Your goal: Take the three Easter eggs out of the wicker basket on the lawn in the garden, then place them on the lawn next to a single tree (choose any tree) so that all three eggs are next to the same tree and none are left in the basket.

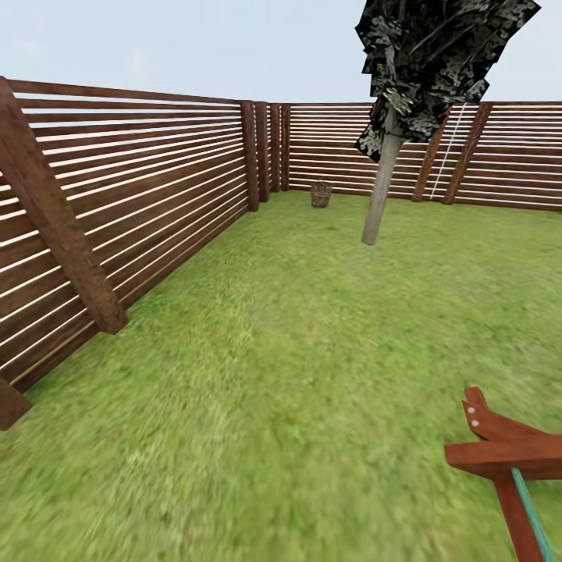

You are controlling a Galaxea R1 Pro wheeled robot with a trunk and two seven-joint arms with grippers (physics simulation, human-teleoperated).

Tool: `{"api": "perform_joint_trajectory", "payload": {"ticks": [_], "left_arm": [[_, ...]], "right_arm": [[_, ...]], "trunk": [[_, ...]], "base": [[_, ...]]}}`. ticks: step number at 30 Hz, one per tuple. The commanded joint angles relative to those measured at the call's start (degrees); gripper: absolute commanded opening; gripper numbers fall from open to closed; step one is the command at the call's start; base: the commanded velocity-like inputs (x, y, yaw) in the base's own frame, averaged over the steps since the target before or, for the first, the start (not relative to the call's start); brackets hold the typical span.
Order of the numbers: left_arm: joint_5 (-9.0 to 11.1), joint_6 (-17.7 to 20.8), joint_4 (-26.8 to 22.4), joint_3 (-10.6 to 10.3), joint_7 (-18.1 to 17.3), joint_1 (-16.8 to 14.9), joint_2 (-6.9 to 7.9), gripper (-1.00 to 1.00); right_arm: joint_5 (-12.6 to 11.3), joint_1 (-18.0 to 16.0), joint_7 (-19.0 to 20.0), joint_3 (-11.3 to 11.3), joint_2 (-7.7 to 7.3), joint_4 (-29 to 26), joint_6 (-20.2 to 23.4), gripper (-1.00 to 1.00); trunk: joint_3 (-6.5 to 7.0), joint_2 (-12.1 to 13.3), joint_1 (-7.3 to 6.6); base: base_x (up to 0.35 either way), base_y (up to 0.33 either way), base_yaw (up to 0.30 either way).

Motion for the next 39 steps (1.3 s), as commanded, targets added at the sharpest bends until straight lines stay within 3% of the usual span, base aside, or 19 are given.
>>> {"api": "perform_joint_trajectory", "payload": {"ticks": [1, 28, 39], "left_arm": [[-0.14, 0.26, -0.09, 0.48, 0.22, -0.01, 0.02, 1.00], [-0.11, 0.18, 0.07, 0.43, 0.19, -0.01, -0.02, 1.00], [-0.11, 0.17, 0.17, 0.43, 0.18, -0.01, -0.02, 1.00]], "right_arm": [[0.35, -0.10, -0.40, 0.15, 0.02, 0.26, -0.30, 1.00], [0.27, -0.09, -0.39, 0.15, 0.15, 0.36, -0.30, 1.00], [0.23, -0.05, -0.35, 0.15, 0.10, 0.35, -0.33, 1.00]], "trunk": [[-0.04, -0.02, 0.03], [-0.04, -0.02, 0.03], [-0.04, -0.02, 0.03]], "base": [[0.339, 0.000, 0.000], [0.339, 0.000, -0.003], [0.339, 0.000, -0.261]]}}
